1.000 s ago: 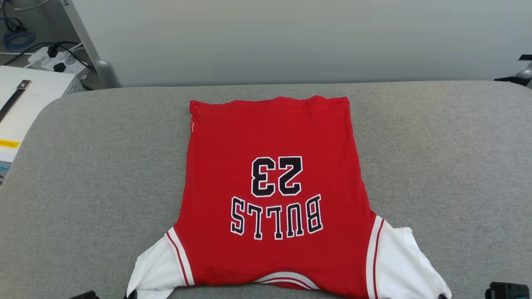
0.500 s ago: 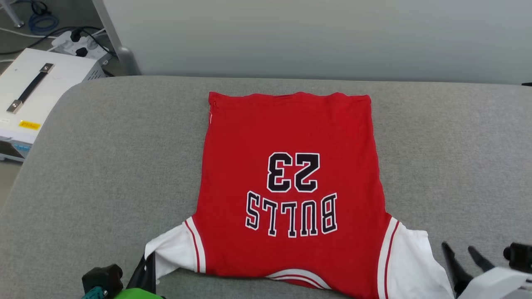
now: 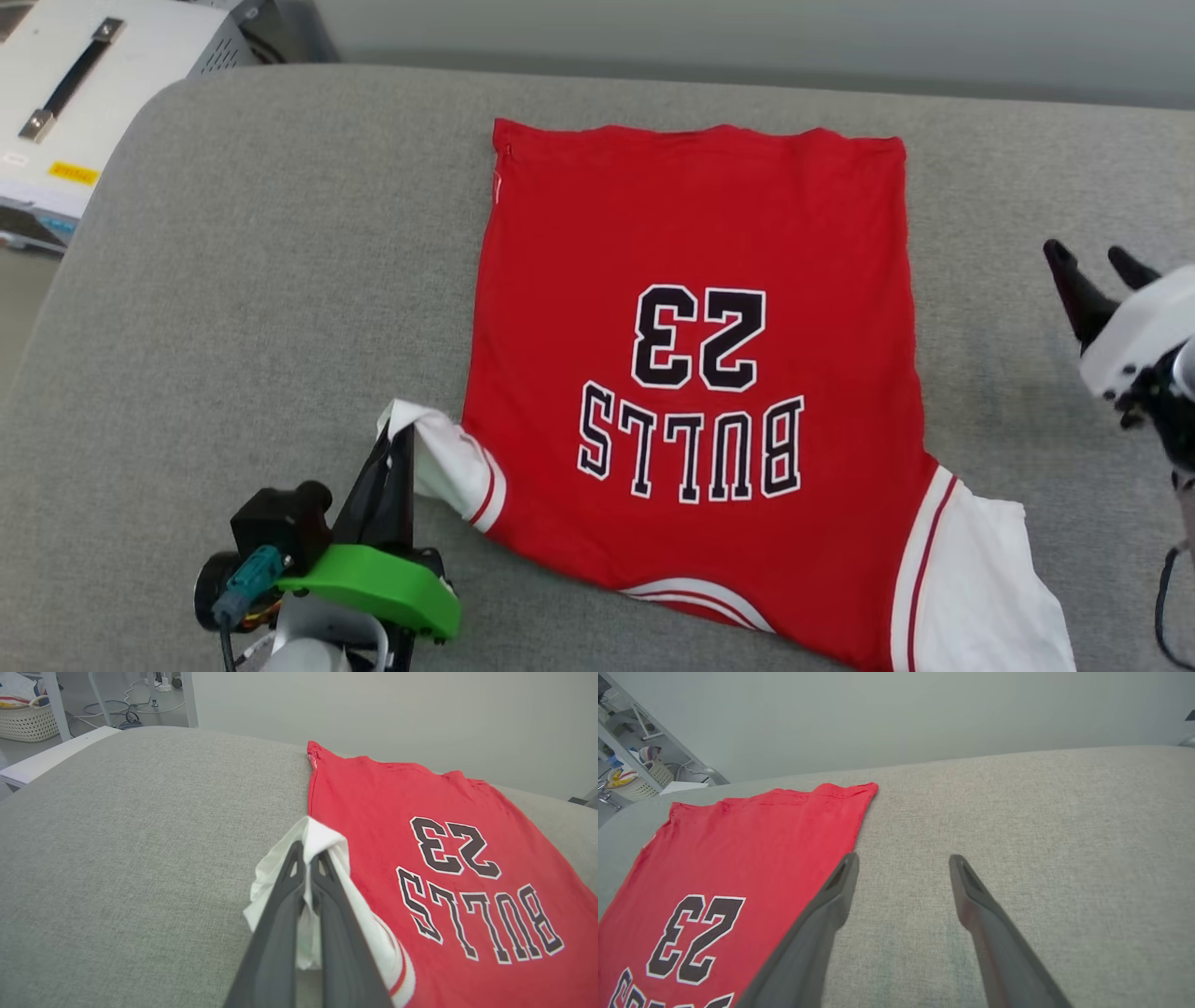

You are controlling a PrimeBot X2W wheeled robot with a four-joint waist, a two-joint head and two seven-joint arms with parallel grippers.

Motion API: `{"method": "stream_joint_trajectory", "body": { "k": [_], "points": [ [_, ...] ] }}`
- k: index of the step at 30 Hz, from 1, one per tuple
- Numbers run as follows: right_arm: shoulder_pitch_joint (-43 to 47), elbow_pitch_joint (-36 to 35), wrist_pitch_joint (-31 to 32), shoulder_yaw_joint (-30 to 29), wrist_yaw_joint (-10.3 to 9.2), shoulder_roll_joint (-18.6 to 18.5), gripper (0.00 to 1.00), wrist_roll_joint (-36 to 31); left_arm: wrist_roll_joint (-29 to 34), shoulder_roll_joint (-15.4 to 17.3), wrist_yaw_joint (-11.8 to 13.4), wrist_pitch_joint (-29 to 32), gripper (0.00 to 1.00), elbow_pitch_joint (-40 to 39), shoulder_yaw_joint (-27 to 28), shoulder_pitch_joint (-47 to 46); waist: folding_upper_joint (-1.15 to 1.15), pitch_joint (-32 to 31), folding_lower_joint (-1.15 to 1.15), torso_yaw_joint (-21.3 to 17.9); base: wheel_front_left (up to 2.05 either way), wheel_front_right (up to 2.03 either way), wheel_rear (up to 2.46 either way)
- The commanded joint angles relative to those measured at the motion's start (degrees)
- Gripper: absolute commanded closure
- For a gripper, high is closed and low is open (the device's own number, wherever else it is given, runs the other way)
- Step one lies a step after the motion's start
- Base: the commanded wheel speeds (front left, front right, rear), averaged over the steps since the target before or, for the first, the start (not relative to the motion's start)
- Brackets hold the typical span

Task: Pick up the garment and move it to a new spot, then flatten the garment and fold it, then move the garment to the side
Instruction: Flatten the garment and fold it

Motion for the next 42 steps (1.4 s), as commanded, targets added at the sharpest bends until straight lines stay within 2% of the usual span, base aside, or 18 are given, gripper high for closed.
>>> {"method": "stream_joint_trajectory", "body": {
  "k": [1, 10, 16, 26, 30, 31, 32, 33, 42],
  "points": [
    [-3.2, 1.8, 1.7, 0.7, -0.03, -0.8, 0.0, 0.7, 0.8, -0.5, -0.5, -0.4, 1.0, -0.6, -0.3, -1.9, 0.0, 4.5, 0.0, 3.3, 0.0, 0.0, 0.0],
    [-23.7, 13.5, 15.0, 5.2, -0.03, -5.7, 0.0, 0.9, 4.0, -3.3, -1.8, -1.1, 1.0, -4.3, -3.6, -7.6, 0.0, 12.9, 0.0, 9.1, 0.0, 0.0, 0.0],
    [-31.7, 20.0, 19.8, 6.6, -0.03, -7.2, 0.0, 0.0, 4.9, -4.9, -3.0, -1.4, 1.0, -6.0, -5.1, -9.6, 0.0, 16.8, 0.0, 12.7, 0.0, 0.0, 0.0],
    [-36.3, 27.3, 22.1, 10.2, -0.03, -6.7, 0.0, -1.1, 5.6, -6.2, -3.6, -1.7, 1.0, -6.5, -5.5, -11.0, 0.0, 21.2, 0.0, 15.4, 0.0, 0.0, 0.0],
    [-35.0, 32.9, 30.0, 11.3, -0.03, -6.4, 0.0, -0.9, 5.5, -6.8, -4.0, -1.9, 1.0, -5.7, -5.3, -11.0, 0.0, 21.1, 0.0, 15.7, 0.0, 0.0, 0.0],
    [-35.0, 34.0, 31.7, 11.2, -0.03, -6.2, 0.55, -0.8, 5.4, -6.9, -4.1, -1.9, 1.0, -5.6, -5.1, -10.9, 0.0, 21.0, 0.0, 15.7, 0.0, 0.0, 0.0],
    [-35.0, 34.5, 32.7, 11.4, -0.03, -6.1, 0.87, -1.0, 5.4, -7.0, -4.2, -1.9, 1.0, -5.5, -5.0, -10.9, 0.0, 20.8, 0.0, 15.8, 0.0, 0.0, 0.0],
    [-35.0, 34.9, 33.4, 11.7, -0.03, -6.1, 1.0, -1.3, 5.4, -7.1, -4.3, -1.9, 1.0, -5.3, -4.9, -10.8, 0.0, 20.5, 0.0, 15.8, 0.0, 0.0, 0.0],
    [-36.4, 33.7, 31.9, 12.2, -0.03, -7.2, 1.0, -2.8, 4.9, -7.0, -4.7, -2.0, 1.0, -3.4, -3.8, -9.5, 0.0, 15.7, 0.0, 14.6, 0.0, 0.0, 0.0]
  ]
}}
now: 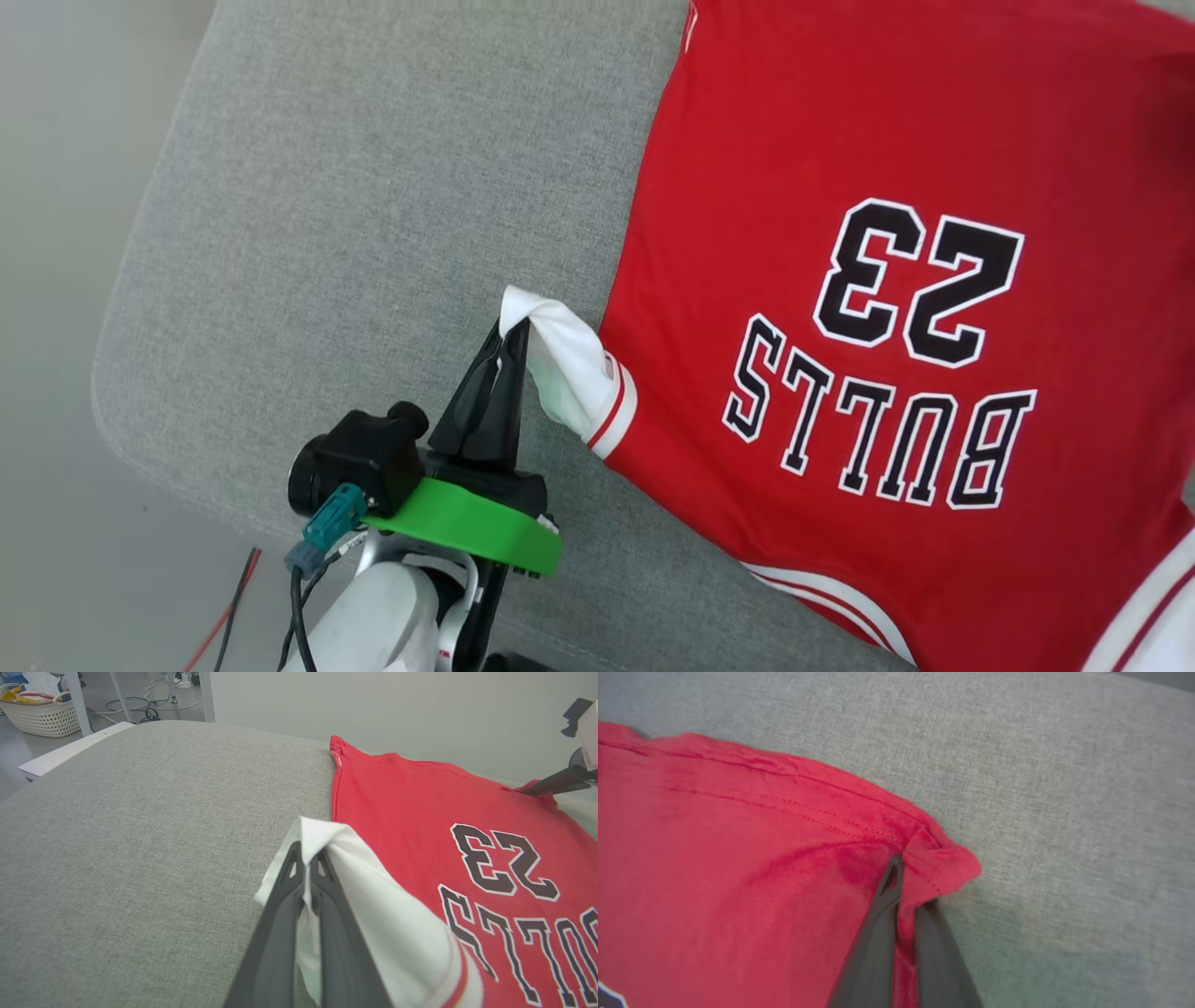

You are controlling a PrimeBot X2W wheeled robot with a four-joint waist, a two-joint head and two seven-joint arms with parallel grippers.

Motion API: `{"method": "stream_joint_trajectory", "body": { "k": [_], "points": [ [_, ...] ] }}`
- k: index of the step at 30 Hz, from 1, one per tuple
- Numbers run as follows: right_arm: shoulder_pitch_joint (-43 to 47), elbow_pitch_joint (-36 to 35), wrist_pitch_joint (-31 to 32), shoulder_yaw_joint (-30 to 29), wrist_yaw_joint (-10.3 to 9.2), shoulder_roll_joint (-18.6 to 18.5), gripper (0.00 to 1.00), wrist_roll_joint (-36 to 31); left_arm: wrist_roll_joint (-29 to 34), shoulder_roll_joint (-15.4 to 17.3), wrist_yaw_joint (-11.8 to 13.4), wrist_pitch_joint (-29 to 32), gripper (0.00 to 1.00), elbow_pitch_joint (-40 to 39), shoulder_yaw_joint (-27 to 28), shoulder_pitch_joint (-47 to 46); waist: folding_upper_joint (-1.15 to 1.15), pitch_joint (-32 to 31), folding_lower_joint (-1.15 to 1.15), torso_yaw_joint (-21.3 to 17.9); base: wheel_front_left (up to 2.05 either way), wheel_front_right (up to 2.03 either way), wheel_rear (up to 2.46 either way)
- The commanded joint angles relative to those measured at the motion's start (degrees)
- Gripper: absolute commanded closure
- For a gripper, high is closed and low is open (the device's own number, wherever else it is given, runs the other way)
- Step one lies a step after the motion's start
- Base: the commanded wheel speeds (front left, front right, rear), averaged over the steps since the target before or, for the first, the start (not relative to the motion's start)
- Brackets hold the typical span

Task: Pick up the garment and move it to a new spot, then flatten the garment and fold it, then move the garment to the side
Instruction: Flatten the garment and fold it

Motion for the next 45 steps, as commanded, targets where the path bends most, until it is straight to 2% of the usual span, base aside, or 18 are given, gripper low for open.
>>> {"method": "stream_joint_trajectory", "body": {
  "k": [1, 8, 14, 20, 21, 23, 28, 35, 40, 43, 44, 45],
  "points": [
    [3.7, 1.4, 0.5, 1.1, 0.02, 0.3, 1.0, -0.7, -0.4, 0.1, -0.2, -0.3, 1.0, 0.6, 0.5, 0.6, 0.0, -3.0, 0.0, -1.2, 0.0, 0.0, 0.0],
    [7.8, -3.0, -2.0, 1.8, 0.02, -2.8, 1.0, 0.2, -2.3, 1.9, 0.5, 0.6, 1.0, 3.5, 2.1, 3.8, 0.0, -10.1, 0.0, -4.8, 0.0, 0.0, 0.0],
    [18.0, -9.8, -4.1, 0.3, 0.02, -5.4, 1.0, 4.2, -4.5, 3.8, 1.7, 1.6, 1.0, 5.4, 4.5, 7.0, 0.0, -15.5, 0.0, -9.0, 0.0, 0.0, 0.0],
    [32.0, -17.7, -5.9, -5.0, 0.02, -6.2, 1.0, 7.2, -6.3, 5.9, 2.8, 3.1, 1.0, 6.6, 6.4, 10.4, 0.0, -19.0, 0.0, -13.6, 0.0, 0.0, 0.0],
    [37.7, -21.1, -6.5, -8.1, 0.02, -5.9, 1.0, 7.5, -7.0, 6.6, 3.3, 3.6, 1.0, 6.5, 7.1, 11.7, 0.0, -19.7, 0.0, -15.2, 0.0, 0.0, 0.0],
    [43.0, -24.1, -6.9, -11.2, 0.02, -5.0, 1.0, 7.0, -7.5, 7.3, 3.6, 4.1, 1.0, 6.5, 7.7, 12.7, 0.0, -20.4, 0.0, -16.6, 0.0, 0.0, 0.0],
    [56.0, -32.8, -7.1, -20.4, 0.02, -0.2, 1.0, 5.1, -8.9, 8.5, 3.7, 6.4, 1.0, 6.4, 8.0, 14.6, 0.0, -21.5, 0.0, -19.0, 0.0, 0.0, 0.0],
    [72.0, -44.7, -4.8, -30.9, 0.02, 11.6, 1.0, 1.6, -9.6, 9.7, 4.1, 7.2, 1.0, 6.2, 8.5, 15.9, 0.0, -22.5, 0.0, -21.4, 0.0, 0.0, 0.0],
    [78.1, -47.9, -3.8, -35.3, 0.02, 19.6, 1.0, -0.2, -9.7, 9.8, 4.1, 7.8, 1.0, 6.5, 8.1, 16.3, 0.0, -23.1, 0.0, -21.8, 0.0, 0.0, 0.0],
    [79.4, -48.4, -4.9, -36.3, 0.02, 22.5, 1.0, -1.3, -9.8, 9.7, 4.1, 8.0, 1.0, 7.0, 7.9, 16.0, 0.0, -22.9, 0.0, -21.7, 0.0, 0.0, 0.0],
    [79.3, -48.5, -5.7, -36.4, 0.02, 23.0, 0.54, -1.2, -9.8, 9.6, 4.1, 8.0, 1.0, 7.1, 7.8, 15.8, 0.0, -22.8, 0.0, -21.6, 0.0, 0.0, 0.0],
    [79.1, -48.8, -7.3, -36.3, 0.02, 23.4, 0.0, -1.6, -9.8, 9.6, 4.0, 8.0, 1.0, 7.3, 7.7, 15.6, 0.0, -22.8, 0.0, -21.5, 0.0, 0.0, 0.0]
  ]
}}
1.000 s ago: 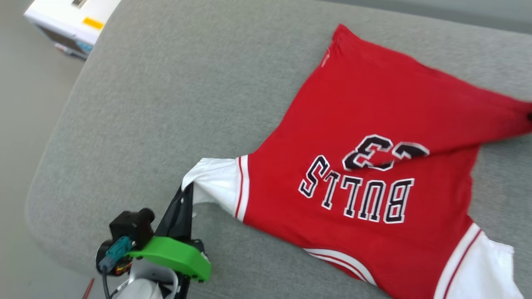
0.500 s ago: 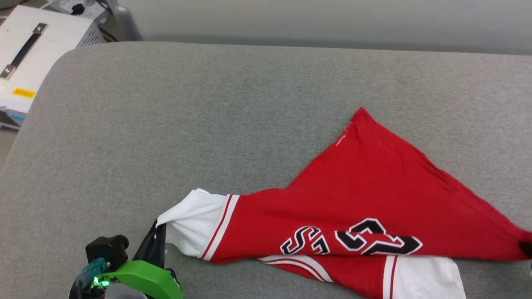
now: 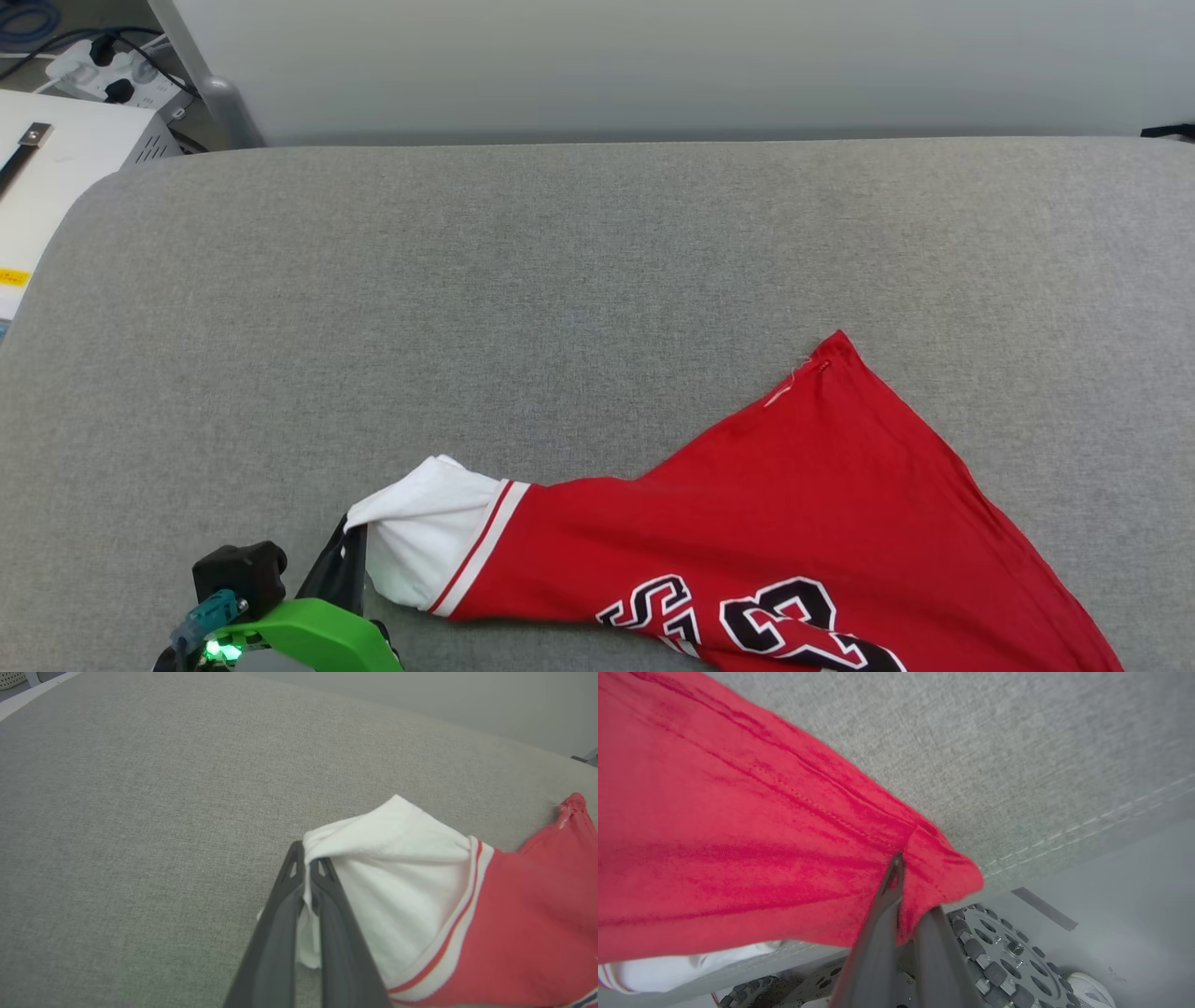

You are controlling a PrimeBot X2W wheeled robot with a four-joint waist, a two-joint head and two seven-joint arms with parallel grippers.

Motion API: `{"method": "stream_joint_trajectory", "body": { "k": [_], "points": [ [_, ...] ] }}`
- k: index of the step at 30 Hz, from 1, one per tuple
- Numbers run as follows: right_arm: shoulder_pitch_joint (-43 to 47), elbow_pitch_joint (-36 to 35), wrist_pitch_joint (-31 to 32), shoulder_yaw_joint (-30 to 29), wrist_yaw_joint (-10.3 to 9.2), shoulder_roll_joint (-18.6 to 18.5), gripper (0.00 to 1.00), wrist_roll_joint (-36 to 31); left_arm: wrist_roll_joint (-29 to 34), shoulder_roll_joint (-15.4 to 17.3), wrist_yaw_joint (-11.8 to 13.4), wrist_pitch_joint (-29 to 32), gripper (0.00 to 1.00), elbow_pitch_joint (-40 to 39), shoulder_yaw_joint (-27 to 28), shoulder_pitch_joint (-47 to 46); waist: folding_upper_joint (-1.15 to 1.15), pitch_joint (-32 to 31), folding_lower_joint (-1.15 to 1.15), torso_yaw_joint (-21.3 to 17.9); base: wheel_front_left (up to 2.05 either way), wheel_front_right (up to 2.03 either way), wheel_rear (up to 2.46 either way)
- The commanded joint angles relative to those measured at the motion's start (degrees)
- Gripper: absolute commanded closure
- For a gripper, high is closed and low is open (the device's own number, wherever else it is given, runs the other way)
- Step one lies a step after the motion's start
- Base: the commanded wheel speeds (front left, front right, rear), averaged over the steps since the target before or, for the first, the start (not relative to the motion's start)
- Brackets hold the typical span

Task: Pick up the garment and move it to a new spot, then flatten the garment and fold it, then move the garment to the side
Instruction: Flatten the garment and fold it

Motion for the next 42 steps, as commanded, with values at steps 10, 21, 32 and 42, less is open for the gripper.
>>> {"method": "stream_joint_trajectory", "body": {
  "k": [10, 21, 32, 42],
  "points": [
    [-8.9, 1.9, -25.3, 1.9, -0.04, 0.9, 0.0, -5.6, 0.3, -0.7, -0.7, -0.5, 1.0, 1.0, -1.5, -2.4, 0.0, 0.8, 0.0, 2.0, 0.0, 0.0, 0.0],
    [-23.6, 9.3, -25.9, 19.0, -0.04, -14.2, 0.0, 1.3, 1.8, -2.9, -2.4, -1.4, 1.0, 1.6, -4.2, -8.1, 0.0, 3.9, 0.0, 6.8, 0.0, 0.0, 0.0],
    [-35.7, 11.2, -7.3, 39.6, -0.04, -26.4, 0.0, 11.0, 3.2, -4.2, -3.8, -1.7, 1.0, 2.3, -6.5, -12.0, 0.0, 7.2, 0.0, 10.1, 0.0, 0.0, 0.0],
    [-43.5, 18.7, -6.5, 52.5, -0.04, -28.8, 0.0, 14.6, 3.8, -6.0, -4.8, -2.6, 1.0, 3.1, -8.2, -15.0, 0.0, 10.7, 0.0, 11.7, 0.0, 0.0, 0.0]
  ]
}}
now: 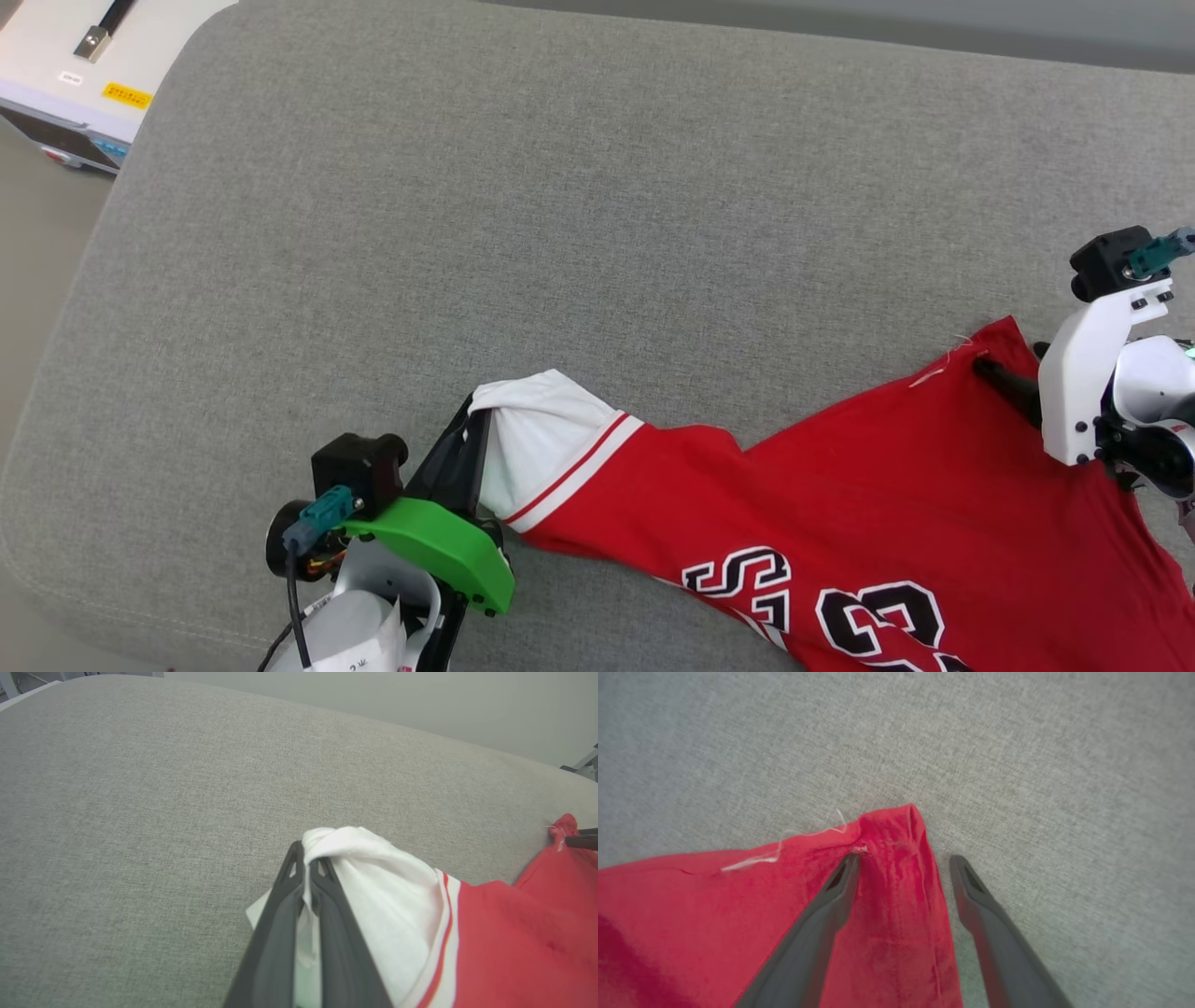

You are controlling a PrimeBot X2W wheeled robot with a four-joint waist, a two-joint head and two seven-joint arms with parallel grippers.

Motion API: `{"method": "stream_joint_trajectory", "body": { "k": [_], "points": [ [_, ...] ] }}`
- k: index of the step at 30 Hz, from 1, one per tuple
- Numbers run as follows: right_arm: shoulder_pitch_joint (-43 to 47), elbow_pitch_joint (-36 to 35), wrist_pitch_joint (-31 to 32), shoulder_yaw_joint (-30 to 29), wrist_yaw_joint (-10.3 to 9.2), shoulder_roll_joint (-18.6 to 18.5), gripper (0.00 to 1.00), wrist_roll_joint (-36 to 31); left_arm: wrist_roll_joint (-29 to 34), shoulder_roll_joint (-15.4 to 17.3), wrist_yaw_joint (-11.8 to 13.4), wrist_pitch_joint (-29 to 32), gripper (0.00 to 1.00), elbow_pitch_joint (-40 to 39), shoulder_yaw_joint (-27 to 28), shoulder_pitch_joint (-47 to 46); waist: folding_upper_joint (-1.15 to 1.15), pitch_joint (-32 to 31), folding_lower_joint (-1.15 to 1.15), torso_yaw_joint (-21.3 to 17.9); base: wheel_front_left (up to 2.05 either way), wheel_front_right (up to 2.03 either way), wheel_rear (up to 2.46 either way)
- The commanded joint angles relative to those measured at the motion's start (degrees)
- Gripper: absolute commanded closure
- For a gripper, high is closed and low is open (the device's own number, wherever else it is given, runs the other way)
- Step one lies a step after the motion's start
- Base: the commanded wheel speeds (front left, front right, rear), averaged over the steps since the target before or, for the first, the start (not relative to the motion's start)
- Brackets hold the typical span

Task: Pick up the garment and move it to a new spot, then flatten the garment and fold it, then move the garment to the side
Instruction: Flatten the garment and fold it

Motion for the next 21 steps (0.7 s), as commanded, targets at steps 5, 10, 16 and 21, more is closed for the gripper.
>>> {"method": "stream_joint_trajectory", "body": {
  "k": [5, 10, 16, 21],
  "points": [
    [0.4, 5.5, 4.7, 5.0, -0.03, 0.6, 0.67, 6.0, 0.0, -0.7, -0.3, -0.8, 1.0, 0.7, -0.1, -1.2, 0.0, 1.1, -0.01, 0.7, 0.0, 0.0, 0.0],
    [-1.4, 6.6, 4.2, 8.0, -0.03, 0.4, 1.0, 10.0, -0.5, -0.6, -0.4, -1.0, 1.0, 1.5, -0.1, -0.9, 0.0, -0.3, -0.01, 0.2, 0.0, 0.0, 0.0],
    [-5.6, 6.6, -0.7, 10.1, -0.03, -0.1, 1.0, 10.6, -1.1, 2.3, 0.2, -0.7, 1.0, 1.7, 2.0, -0.8, 0.0, -4.5, -0.01, -1.9, 0.0, 0.0, 0.0],
    [-7.7, 7.0, -5.6, 9.9, -0.03, -0.1, 1.0, 10.9, -1.0, 4.4, 0.3, 0.4, 1.0, 1.3, 3.5, -3.7, 0.0, -6.6, -0.01, -3.7, 0.0, 0.0, 0.0]
  ]
}}
